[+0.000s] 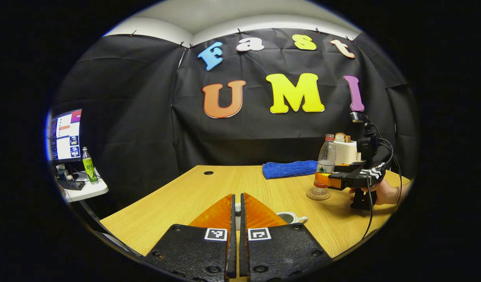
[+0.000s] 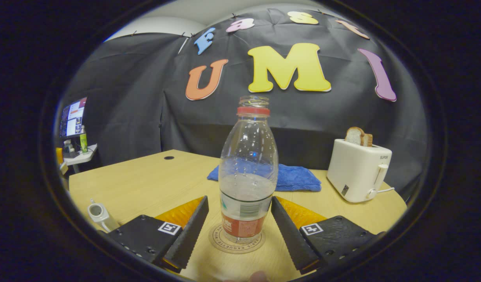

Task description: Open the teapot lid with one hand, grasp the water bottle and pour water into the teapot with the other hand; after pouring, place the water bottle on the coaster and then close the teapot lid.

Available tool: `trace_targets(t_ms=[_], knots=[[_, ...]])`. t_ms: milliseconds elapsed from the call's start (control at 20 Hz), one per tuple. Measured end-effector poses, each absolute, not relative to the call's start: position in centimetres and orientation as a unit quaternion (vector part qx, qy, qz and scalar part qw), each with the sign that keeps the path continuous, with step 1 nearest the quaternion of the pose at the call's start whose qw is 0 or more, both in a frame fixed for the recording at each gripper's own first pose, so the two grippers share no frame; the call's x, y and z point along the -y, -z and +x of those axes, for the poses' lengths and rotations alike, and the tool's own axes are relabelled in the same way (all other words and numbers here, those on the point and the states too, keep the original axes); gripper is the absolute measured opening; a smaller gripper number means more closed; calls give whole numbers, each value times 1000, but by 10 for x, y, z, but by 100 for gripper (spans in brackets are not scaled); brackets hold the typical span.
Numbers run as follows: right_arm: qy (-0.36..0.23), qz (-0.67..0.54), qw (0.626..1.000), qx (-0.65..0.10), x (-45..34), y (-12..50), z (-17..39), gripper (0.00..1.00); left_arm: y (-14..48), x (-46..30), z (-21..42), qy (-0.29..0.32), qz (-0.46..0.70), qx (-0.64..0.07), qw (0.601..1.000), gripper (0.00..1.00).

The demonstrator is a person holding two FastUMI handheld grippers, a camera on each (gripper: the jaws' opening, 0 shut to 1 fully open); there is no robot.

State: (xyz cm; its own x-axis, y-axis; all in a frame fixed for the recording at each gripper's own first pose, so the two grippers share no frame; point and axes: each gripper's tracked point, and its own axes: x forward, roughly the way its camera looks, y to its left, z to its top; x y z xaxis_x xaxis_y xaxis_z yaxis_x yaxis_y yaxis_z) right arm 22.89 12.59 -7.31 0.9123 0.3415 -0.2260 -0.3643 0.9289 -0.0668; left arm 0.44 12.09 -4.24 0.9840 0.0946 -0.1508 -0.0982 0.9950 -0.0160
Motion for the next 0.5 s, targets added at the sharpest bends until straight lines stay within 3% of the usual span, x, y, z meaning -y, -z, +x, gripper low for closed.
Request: trace_targets(t_ms=[500], knots=[[-142, -23, 983, -110, -59, 54, 165, 95, 34, -92, 19, -19, -15, -53, 998, 5]])
